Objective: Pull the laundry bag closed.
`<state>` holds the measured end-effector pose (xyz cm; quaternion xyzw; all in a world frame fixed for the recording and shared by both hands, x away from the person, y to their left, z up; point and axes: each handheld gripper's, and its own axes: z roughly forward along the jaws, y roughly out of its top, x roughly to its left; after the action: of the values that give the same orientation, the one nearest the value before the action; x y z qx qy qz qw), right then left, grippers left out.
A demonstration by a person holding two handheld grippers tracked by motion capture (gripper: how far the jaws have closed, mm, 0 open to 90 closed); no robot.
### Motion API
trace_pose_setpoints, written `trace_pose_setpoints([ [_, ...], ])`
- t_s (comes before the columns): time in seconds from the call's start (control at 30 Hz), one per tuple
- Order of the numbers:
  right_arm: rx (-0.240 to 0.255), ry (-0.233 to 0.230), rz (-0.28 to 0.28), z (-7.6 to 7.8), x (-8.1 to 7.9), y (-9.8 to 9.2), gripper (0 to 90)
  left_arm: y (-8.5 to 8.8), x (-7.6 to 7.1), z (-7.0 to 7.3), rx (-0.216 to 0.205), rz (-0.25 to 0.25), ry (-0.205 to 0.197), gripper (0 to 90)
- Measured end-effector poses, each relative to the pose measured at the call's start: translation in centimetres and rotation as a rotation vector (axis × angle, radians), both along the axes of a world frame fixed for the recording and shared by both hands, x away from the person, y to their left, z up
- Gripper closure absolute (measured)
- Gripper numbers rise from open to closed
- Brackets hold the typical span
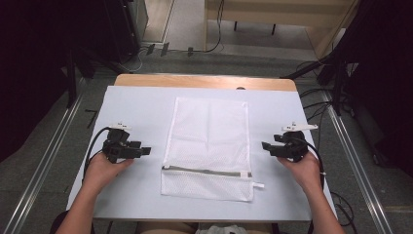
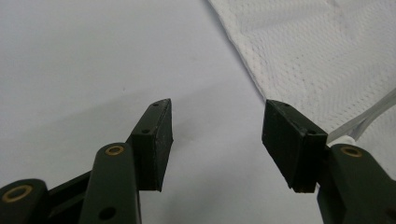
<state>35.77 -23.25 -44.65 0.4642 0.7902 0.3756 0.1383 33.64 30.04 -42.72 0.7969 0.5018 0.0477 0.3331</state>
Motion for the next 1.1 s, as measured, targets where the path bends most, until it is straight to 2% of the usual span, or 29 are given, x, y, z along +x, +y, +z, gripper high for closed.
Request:
trace_pose_setpoints([
  [0.23, -0.019, -0.007, 0.011, 0.05, -0.04, 0.3, 41.9, 0.22, -0.2, -0.08, 0.016, -0.009, -0.016, 42.6],
  [0.33, -0.014, -0.011, 0.015, 0.16, -0.07, 0.36, 45.1, 0.34, -0.29, -0.16, 0.026, -0.01, -0.037, 38.6],
  [0.37, -0.005, -0.009, 0.025, 0.21, -0.01, 0.36, 46.2, 0.4, -0.32, -0.14, 0.047, -0.018, -0.057, 37.1],
  [0.4, -0.001, -0.007, 0.029, 0.19, 0.03, 0.36, 46.6, 0.42, -0.34, -0.11, 0.049, -0.017, -0.059, 36.0],
  [0.7, -0.013, 0.012, 0.04, 0.07, 0.08, 0.48, 48.7, 0.49, -0.25, -0.18, 0.013, -0.029, -0.037, 37.4],
  [0.83, -0.021, 0.012, 0.053, 0.06, 0.02, 0.62, 51.0, 0.42, -0.28, -0.17, 0.014, -0.03, -0.046, 37.3],
  [1.1, -0.039, 0.019, 0.07, -0.01, -0.1, 0.78, 51.6, 0.26, -0.3, -0.16, 0.01, -0.041, -0.038, 38.0],
])
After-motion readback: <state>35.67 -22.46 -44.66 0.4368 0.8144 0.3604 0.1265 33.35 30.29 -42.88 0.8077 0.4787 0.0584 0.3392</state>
